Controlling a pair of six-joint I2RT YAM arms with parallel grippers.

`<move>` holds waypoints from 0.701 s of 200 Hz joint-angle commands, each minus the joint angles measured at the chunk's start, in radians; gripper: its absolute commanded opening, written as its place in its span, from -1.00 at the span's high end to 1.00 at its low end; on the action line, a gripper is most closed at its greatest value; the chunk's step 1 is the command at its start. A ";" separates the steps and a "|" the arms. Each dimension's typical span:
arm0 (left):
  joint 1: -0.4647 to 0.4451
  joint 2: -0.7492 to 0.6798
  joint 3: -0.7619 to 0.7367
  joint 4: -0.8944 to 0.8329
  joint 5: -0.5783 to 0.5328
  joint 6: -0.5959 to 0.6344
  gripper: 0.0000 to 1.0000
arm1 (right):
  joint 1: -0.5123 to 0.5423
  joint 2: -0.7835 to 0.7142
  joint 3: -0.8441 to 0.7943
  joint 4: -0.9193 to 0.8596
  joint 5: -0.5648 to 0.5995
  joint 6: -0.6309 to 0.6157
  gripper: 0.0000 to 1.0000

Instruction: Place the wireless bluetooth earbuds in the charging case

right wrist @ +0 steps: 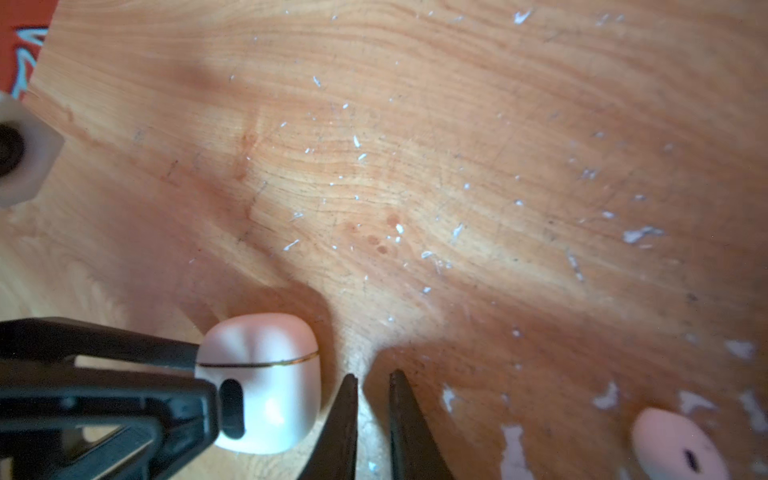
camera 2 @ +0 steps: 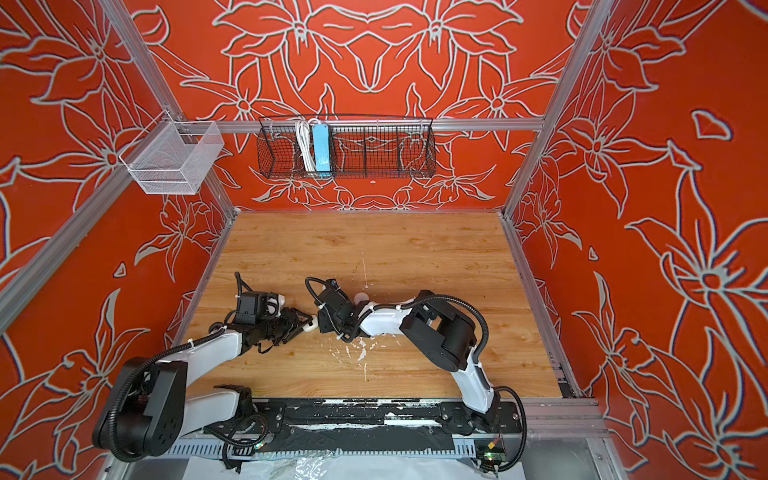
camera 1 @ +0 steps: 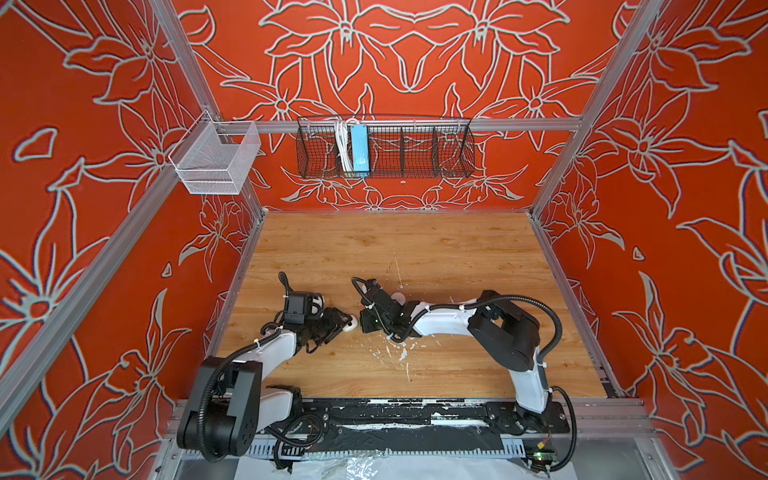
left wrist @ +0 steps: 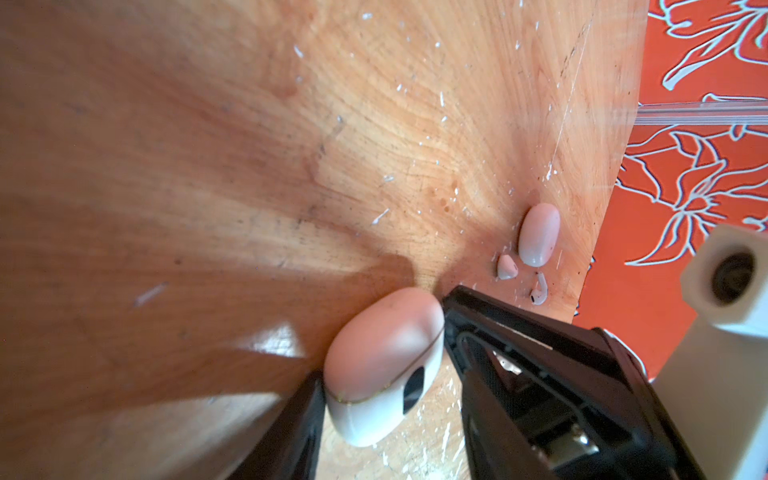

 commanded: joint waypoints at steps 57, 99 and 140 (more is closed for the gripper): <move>-0.020 -0.003 -0.016 -0.013 -0.014 -0.012 -0.08 | 0.022 0.039 0.017 -0.084 -0.007 -0.022 0.64; -0.031 -0.004 -0.030 0.024 -0.004 -0.019 -0.08 | 0.036 0.045 0.023 -0.087 -0.004 -0.033 0.64; -0.039 -0.006 -0.043 0.061 -0.001 -0.029 -0.08 | 0.047 0.053 0.020 -0.072 -0.013 -0.036 0.65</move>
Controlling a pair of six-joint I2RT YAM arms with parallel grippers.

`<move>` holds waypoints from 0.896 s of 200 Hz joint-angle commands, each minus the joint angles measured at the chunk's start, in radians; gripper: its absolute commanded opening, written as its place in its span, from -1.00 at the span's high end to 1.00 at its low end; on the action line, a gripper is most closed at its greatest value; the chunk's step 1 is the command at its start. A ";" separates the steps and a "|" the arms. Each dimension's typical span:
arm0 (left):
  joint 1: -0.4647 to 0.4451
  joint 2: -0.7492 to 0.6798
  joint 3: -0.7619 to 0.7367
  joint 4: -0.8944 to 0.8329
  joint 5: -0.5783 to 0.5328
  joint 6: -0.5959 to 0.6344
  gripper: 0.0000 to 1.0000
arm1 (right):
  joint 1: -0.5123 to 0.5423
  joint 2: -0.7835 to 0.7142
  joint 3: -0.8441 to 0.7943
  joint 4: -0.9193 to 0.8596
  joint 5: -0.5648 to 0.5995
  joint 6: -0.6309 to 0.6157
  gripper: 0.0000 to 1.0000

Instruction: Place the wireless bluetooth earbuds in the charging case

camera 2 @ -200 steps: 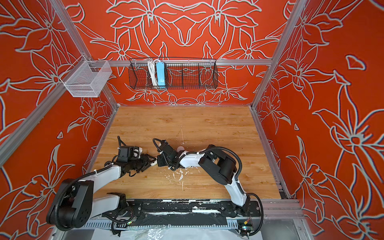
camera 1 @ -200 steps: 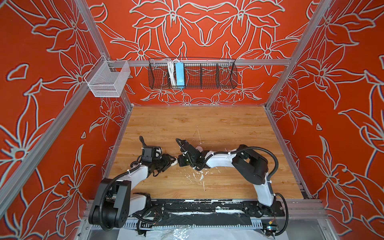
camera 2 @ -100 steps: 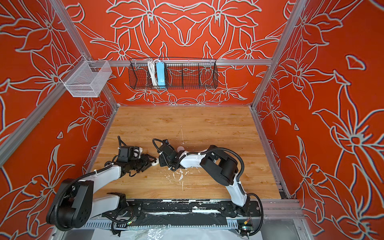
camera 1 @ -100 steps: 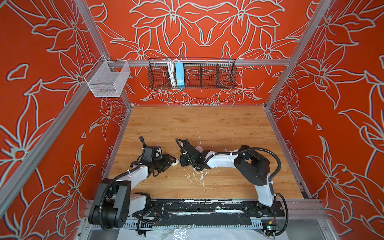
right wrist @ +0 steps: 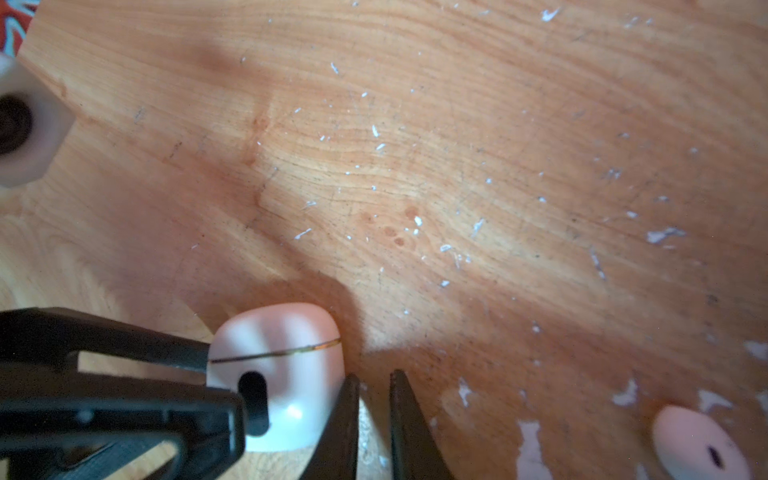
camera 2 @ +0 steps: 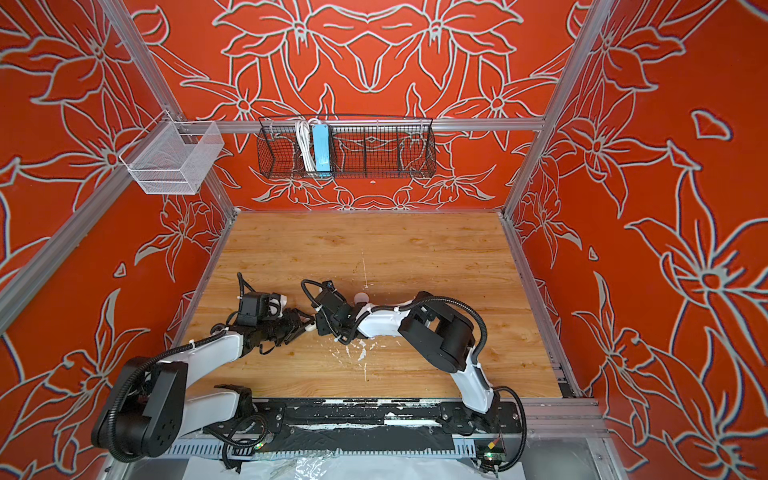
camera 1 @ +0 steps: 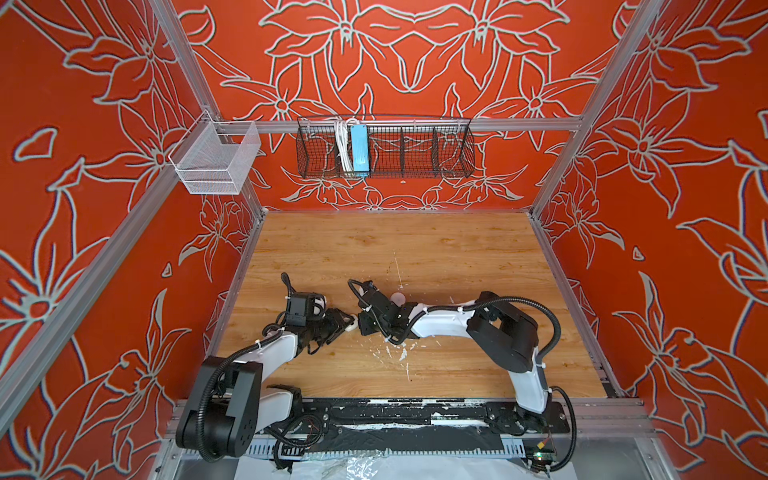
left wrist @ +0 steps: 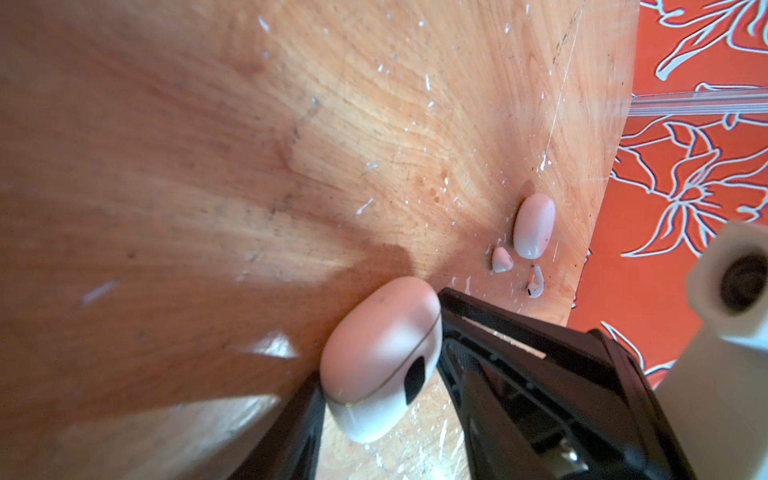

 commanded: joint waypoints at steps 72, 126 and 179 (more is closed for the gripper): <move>-0.017 -0.038 -0.038 0.023 -0.019 -0.021 -0.07 | 0.035 0.054 0.007 -0.055 -0.012 -0.011 0.66; -0.022 -0.065 -0.059 0.057 -0.016 -0.022 -0.06 | 0.036 0.060 0.008 -0.058 -0.012 -0.010 0.66; -0.025 -0.071 -0.065 0.075 -0.019 -0.023 -0.02 | 0.044 0.061 0.010 -0.054 -0.018 -0.009 0.66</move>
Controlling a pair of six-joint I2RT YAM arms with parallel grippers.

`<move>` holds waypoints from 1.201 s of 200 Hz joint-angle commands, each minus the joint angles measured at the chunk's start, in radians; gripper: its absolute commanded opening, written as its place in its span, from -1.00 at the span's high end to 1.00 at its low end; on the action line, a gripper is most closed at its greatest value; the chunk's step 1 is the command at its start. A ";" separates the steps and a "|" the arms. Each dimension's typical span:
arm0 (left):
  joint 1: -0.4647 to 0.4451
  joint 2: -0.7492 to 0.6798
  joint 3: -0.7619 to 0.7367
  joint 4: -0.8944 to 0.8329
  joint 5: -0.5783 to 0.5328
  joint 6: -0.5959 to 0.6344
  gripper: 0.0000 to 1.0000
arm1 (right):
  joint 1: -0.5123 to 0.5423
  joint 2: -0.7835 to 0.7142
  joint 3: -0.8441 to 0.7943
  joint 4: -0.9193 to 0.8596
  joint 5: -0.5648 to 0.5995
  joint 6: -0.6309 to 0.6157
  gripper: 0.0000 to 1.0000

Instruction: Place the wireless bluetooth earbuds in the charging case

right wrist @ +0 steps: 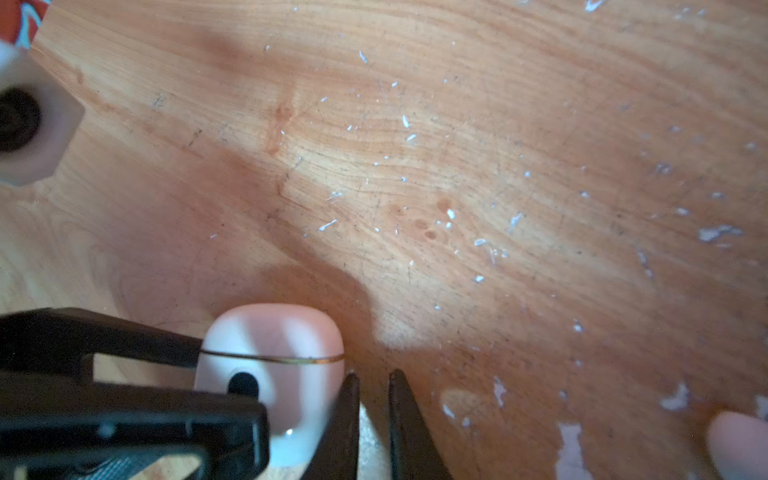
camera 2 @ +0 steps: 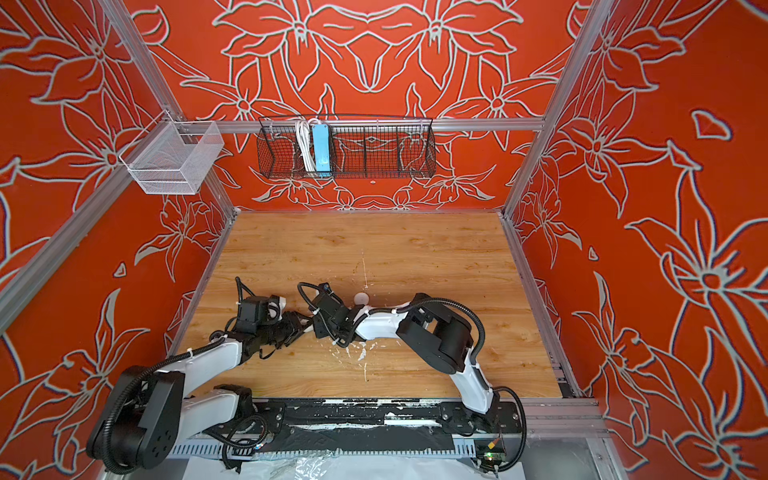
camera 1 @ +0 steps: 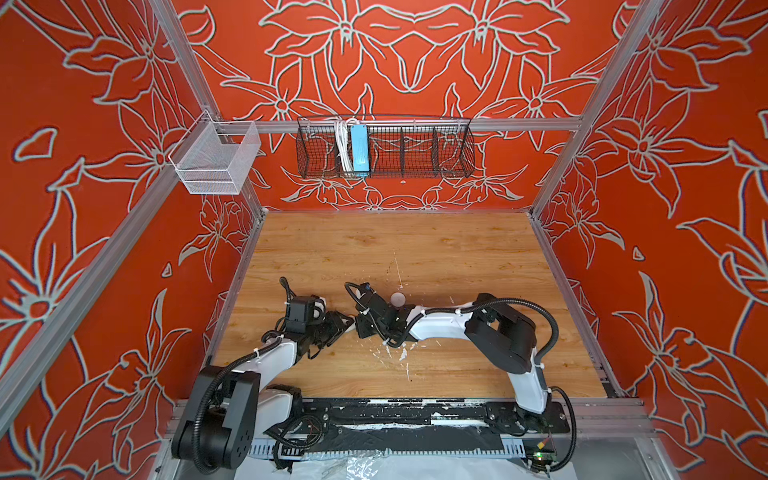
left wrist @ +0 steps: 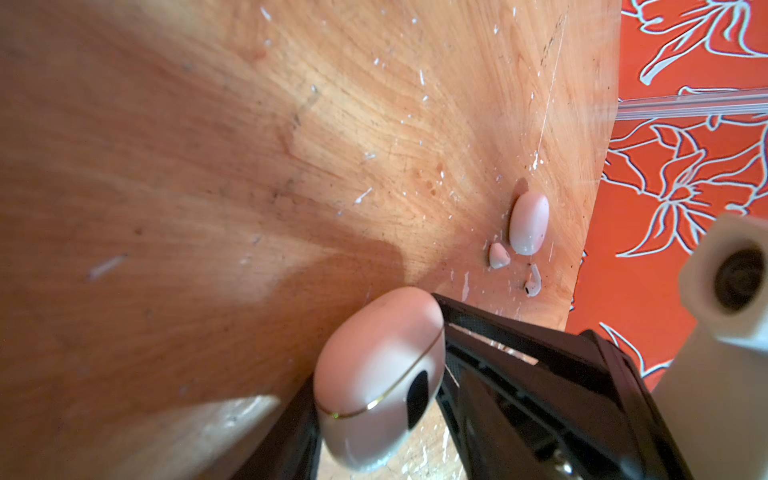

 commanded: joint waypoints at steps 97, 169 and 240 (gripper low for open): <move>-0.017 -0.011 -0.013 0.049 -0.009 -0.002 0.16 | 0.035 0.068 0.007 -0.059 -0.033 0.007 0.66; -0.022 -0.016 -0.014 0.056 -0.001 0.002 0.48 | 0.035 0.064 0.006 -0.056 -0.038 0.015 0.66; -0.033 -0.023 0.027 0.016 0.018 0.028 0.77 | 0.034 -0.006 -0.055 -0.022 -0.018 0.033 0.66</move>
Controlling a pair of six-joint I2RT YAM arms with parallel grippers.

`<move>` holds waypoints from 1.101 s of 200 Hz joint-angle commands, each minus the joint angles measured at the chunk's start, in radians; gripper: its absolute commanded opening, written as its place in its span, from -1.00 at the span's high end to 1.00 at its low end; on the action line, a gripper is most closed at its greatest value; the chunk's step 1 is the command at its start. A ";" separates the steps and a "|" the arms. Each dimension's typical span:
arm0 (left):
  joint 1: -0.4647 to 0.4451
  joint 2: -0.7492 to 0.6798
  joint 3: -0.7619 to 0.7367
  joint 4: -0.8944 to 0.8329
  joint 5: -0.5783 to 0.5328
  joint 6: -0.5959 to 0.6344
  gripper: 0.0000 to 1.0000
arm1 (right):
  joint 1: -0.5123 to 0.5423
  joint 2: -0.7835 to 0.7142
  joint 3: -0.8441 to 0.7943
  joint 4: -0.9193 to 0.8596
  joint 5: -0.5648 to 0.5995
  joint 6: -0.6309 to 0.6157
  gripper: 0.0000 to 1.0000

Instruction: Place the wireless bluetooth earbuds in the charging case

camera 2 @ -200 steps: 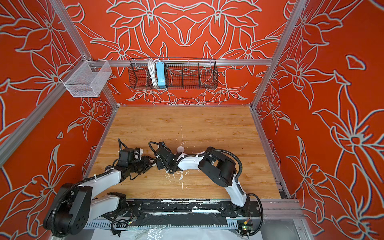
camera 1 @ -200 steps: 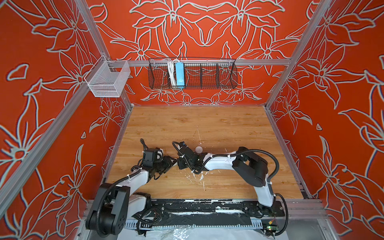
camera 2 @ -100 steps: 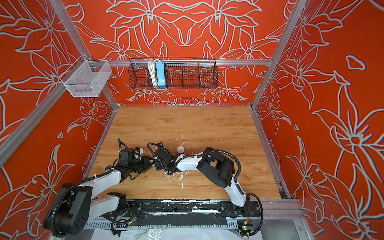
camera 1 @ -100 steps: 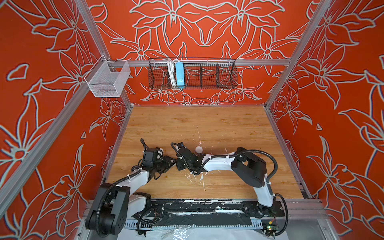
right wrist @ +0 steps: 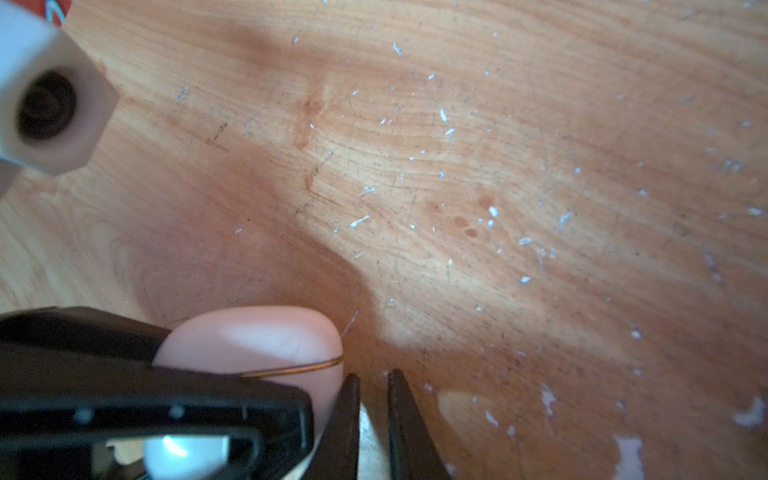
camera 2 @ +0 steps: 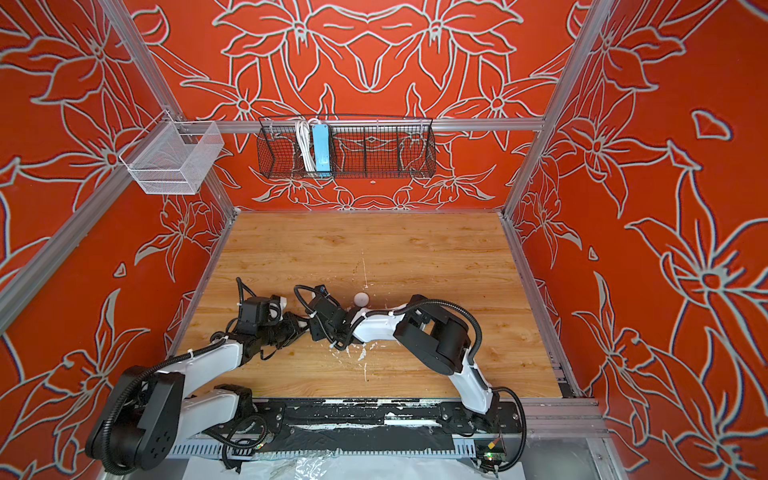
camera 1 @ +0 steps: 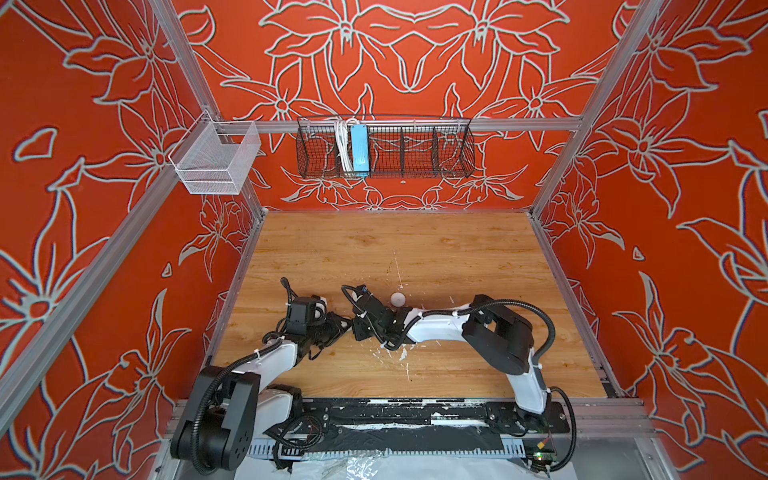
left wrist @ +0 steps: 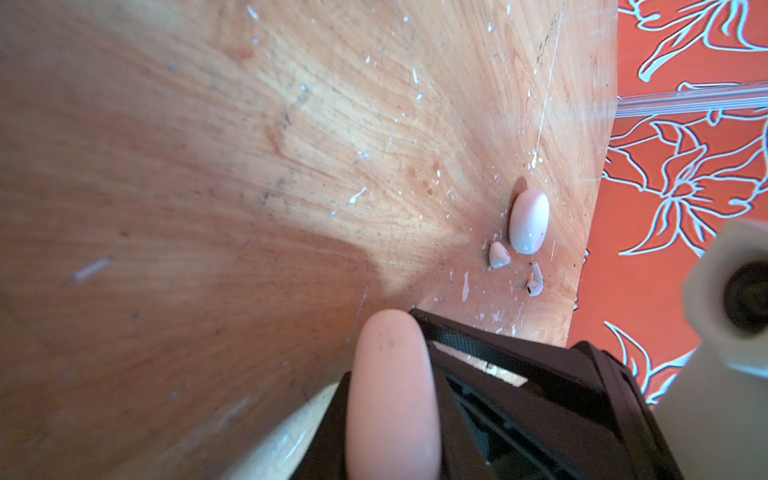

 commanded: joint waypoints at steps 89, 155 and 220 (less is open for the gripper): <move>-0.151 0.063 0.696 -0.360 0.177 0.204 1.00 | -0.014 -0.639 -0.272 -0.288 0.076 0.069 0.55; -0.378 0.000 0.517 0.008 -0.053 0.644 1.00 | -0.104 -0.996 -0.225 -0.534 0.172 -0.228 0.34; -0.417 -0.283 0.077 0.429 0.116 0.990 1.00 | -0.174 -1.333 -0.634 -0.011 -0.029 -0.439 0.15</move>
